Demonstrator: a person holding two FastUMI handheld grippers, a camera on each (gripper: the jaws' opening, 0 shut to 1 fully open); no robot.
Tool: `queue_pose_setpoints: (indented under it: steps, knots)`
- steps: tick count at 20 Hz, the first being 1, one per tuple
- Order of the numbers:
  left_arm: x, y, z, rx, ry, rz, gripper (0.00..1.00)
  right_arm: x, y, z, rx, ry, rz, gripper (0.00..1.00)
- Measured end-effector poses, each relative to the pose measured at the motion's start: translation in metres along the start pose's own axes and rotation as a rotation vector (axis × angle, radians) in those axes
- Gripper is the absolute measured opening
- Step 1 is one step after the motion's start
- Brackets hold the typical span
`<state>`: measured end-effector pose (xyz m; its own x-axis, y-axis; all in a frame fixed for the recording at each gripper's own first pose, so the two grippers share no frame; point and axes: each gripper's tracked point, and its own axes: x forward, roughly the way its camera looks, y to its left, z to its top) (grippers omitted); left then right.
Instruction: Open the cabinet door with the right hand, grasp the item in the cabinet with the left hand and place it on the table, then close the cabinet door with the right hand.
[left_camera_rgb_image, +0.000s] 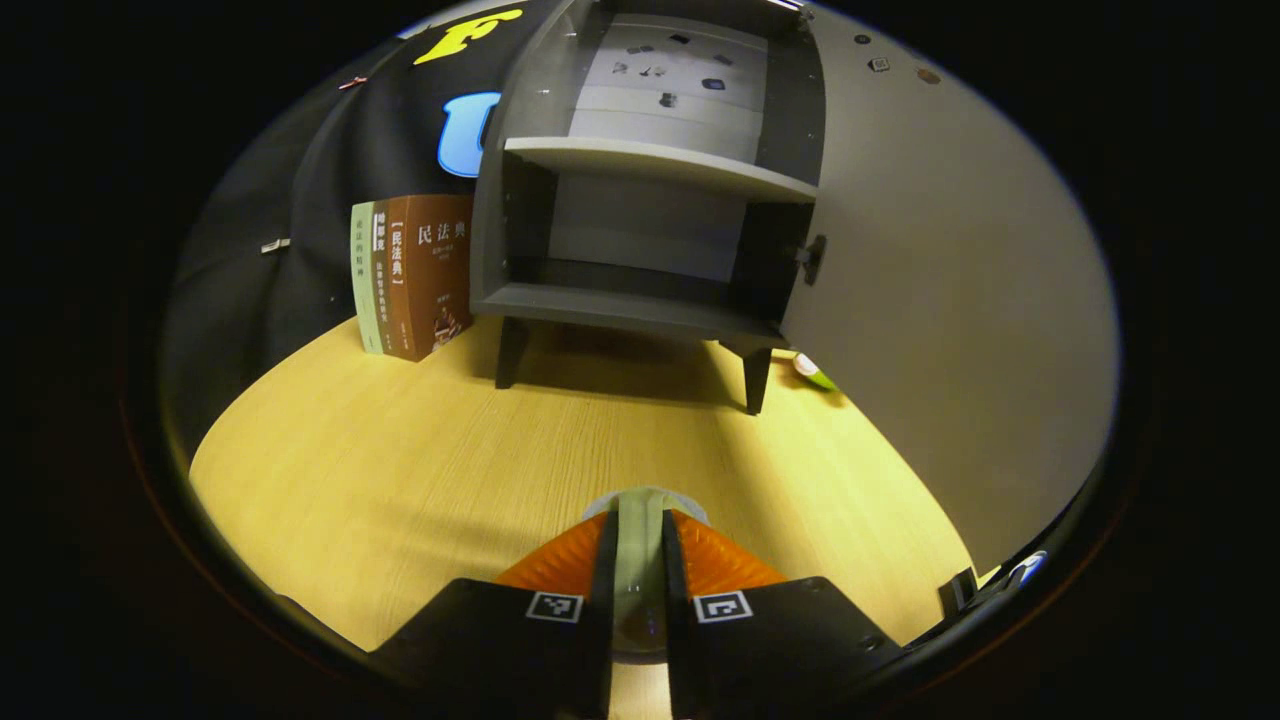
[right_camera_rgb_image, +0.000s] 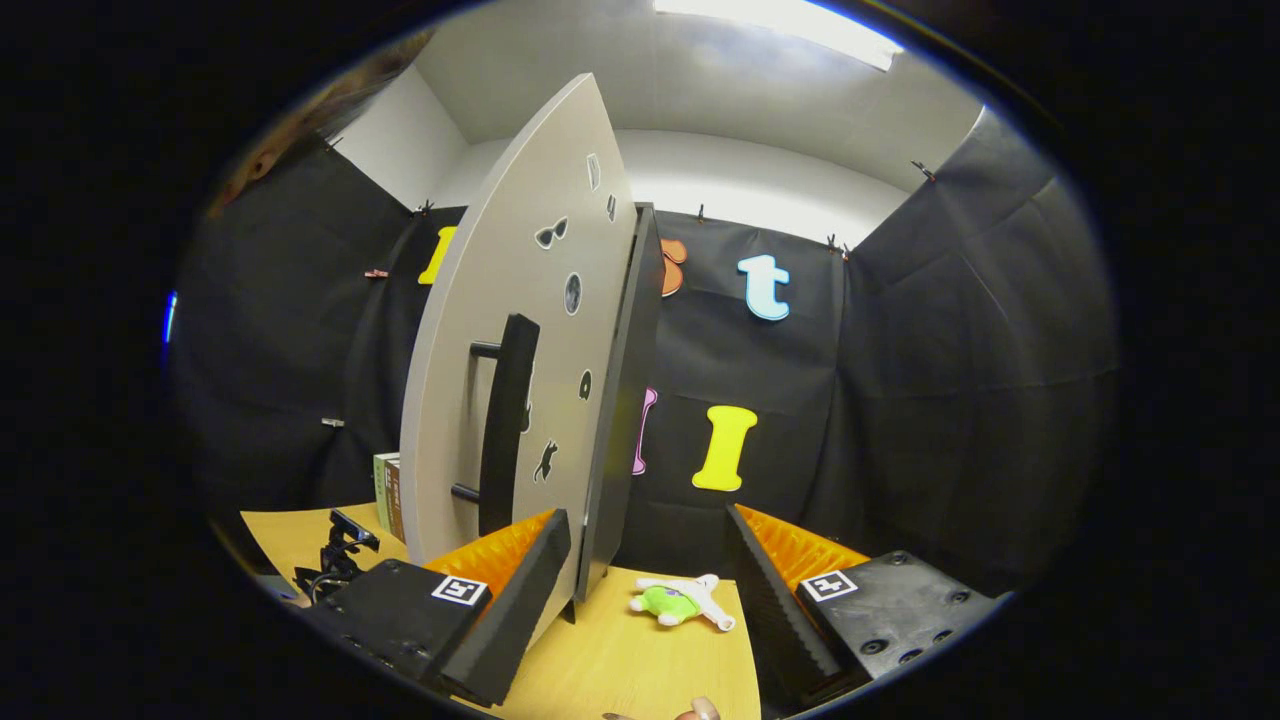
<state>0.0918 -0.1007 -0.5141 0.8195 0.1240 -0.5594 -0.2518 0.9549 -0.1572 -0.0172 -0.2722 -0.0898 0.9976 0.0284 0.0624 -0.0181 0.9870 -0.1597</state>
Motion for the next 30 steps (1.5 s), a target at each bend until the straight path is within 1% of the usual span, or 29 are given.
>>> queue_pose_setpoints:
  steps: [3, 4, 5, 6, 7, 9, 11, 12, 13, 14, 15, 16, 19, 21, 23, 24, 25, 26, 27, 28, 29, 30]
  knots:
    - [0.007, 0.001, -0.015, -0.015, 0.019, -0.004, 0.29, 0.000, -0.004, -0.004, 0.001, 0.008, -0.005, 0.98]
    - [0.006, 0.002, -0.018, -0.014, 0.022, 0.001, 0.22, 0.001, -0.006, -0.004, 0.005, 0.009, -0.007, 0.98]
    - [0.009, 0.002, -0.020, -0.011, 0.027, 0.007, 0.35, 0.002, -0.008, -0.006, 0.009, 0.013, -0.009, 0.98]
    - [0.008, 0.003, -0.021, -0.008, 0.029, 0.012, 0.30, 0.001, -0.009, -0.008, 0.012, 0.018, -0.013, 0.98]
    - [0.007, 0.003, -0.020, -0.008, 0.025, 0.013, 0.30, 0.000, -0.011, -0.009, 0.014, 0.022, -0.015, 0.98]
    - [0.003, 0.003, -0.015, 0.000, 0.015, 0.010, 0.32, 0.000, -0.013, -0.011, 0.018, 0.028, -0.019, 0.98]
    - [-0.006, 0.000, -0.005, 0.021, -0.005, 0.007, 0.37, -0.001, -0.012, -0.011, 0.031, 0.034, -0.014, 0.98]
    - [-0.012, -0.001, 0.002, 0.030, -0.018, 0.005, 0.38, -0.001, -0.010, -0.008, 0.038, 0.034, -0.007, 0.98]
    - [-0.019, -0.002, 0.013, 0.038, -0.036, 0.000, 0.47, -0.001, -0.008, -0.005, 0.045, 0.031, 0.003, 0.98]
    - [-0.026, -0.004, 0.027, 0.048, -0.056, -0.003, 0.53, -0.003, -0.005, -0.001, 0.051, 0.025, 0.013, 0.98]
    - [-0.037, -0.005, 0.041, 0.061, -0.083, -0.003, 0.56, -0.004, -0.001, 0.003, 0.058, 0.020, 0.026, 0.98]
    - [-0.050, -0.007, 0.056, 0.075, -0.115, -0.006, 0.70, -0.006, 0.002, 0.004, 0.068, 0.022, 0.041, 0.98]
    - [-0.094, -0.011, 0.101, 0.118, -0.195, -0.010, 0.93, -0.009, 0.012, 0.011, 0.119, 0.022, 0.081, 0.98]
    - [-0.125, -0.013, 0.121, 0.124, -0.224, -0.018, 0.94, -0.010, 0.021, 0.018, 0.158, 0.016, 0.113, 0.98]
    - [-0.159, -0.022, 0.142, 0.119, -0.252, -0.048, 0.95, -0.009, 0.030, 0.023, 0.173, 0.012, 0.150, 0.98]
    - [-0.177, -0.027, 0.150, 0.117, -0.264, -0.059, 0.94, -0.008, 0.034, 0.022, 0.170, 0.014, 0.165, 0.95]
    - [-0.194, -0.030, 0.157, 0.118, -0.274, -0.065, 0.94, -0.007, 0.040, 0.021, 0.165, 0.019, 0.183, 1.00]
    - [-0.211, -0.033, 0.165, 0.126, -0.283, -0.066, 0.94, -0.006, 0.047, 0.022, 0.162, 0.019, 0.203, 1.00]
    - [-0.227, -0.035, 0.173, 0.134, -0.294, -0.061, 0.94, -0.004, 0.052, 0.024, 0.163, 0.016, 0.221, 0.98]
    - [-0.240, -0.038, 0.181, 0.136, -0.308, -0.056, 0.97, 0.002, 0.054, 0.027, 0.169, 0.013, 0.232, 0.98]
    - [-0.253, -0.041, 0.188, 0.135, -0.315, -0.056, 0.91, 0.006, 0.056, 0.027, 0.177, 0.019, 0.245, 0.98]
    - [-0.264, -0.043, 0.193, 0.134, -0.321, -0.050, 0.94, 0.009, 0.060, 0.026, 0.189, 0.028, 0.264, 0.98]
